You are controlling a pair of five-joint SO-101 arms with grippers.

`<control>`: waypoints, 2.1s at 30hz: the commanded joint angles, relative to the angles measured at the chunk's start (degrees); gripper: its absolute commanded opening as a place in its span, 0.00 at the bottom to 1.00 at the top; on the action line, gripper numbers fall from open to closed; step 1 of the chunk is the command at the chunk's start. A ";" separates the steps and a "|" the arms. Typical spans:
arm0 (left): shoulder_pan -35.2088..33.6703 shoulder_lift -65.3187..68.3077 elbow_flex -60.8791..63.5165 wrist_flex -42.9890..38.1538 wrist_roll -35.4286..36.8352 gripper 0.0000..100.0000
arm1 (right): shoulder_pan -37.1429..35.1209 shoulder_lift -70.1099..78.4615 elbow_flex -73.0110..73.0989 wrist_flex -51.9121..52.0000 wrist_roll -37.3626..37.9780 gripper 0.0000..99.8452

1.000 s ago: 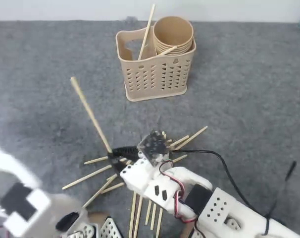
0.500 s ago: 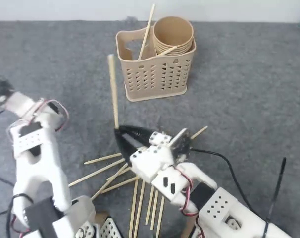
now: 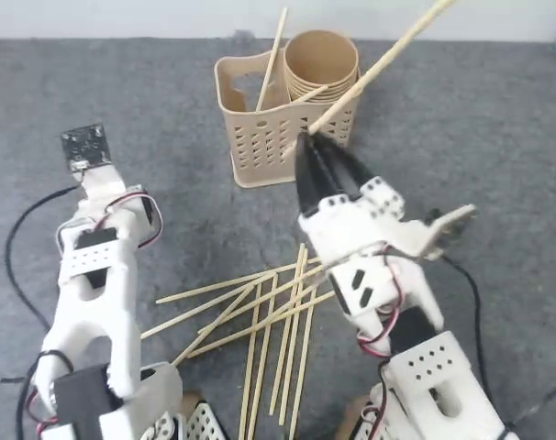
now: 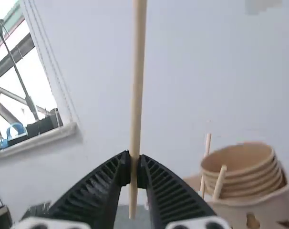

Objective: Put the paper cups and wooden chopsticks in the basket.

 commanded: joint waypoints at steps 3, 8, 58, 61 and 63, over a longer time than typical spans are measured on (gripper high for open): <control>2.73 -2.46 1.71 -4.13 -5.45 0.07 | 1.80 3.91 -12.04 -1.10 -0.18 0.01; 2.64 -2.46 1.71 -4.13 -5.80 0.07 | 1.80 17.89 -24.79 -1.19 0.97 0.01; 3.34 -2.37 1.80 -4.04 -9.49 0.07 | 0.48 12.70 -14.86 44.35 8.09 0.14; 4.75 -2.37 2.86 -4.22 -11.25 0.07 | 1.19 6.73 -10.90 54.29 8.09 0.14; 5.19 -2.37 3.12 -4.22 -12.31 0.07 | 2.86 2.95 -7.30 59.56 8.09 0.14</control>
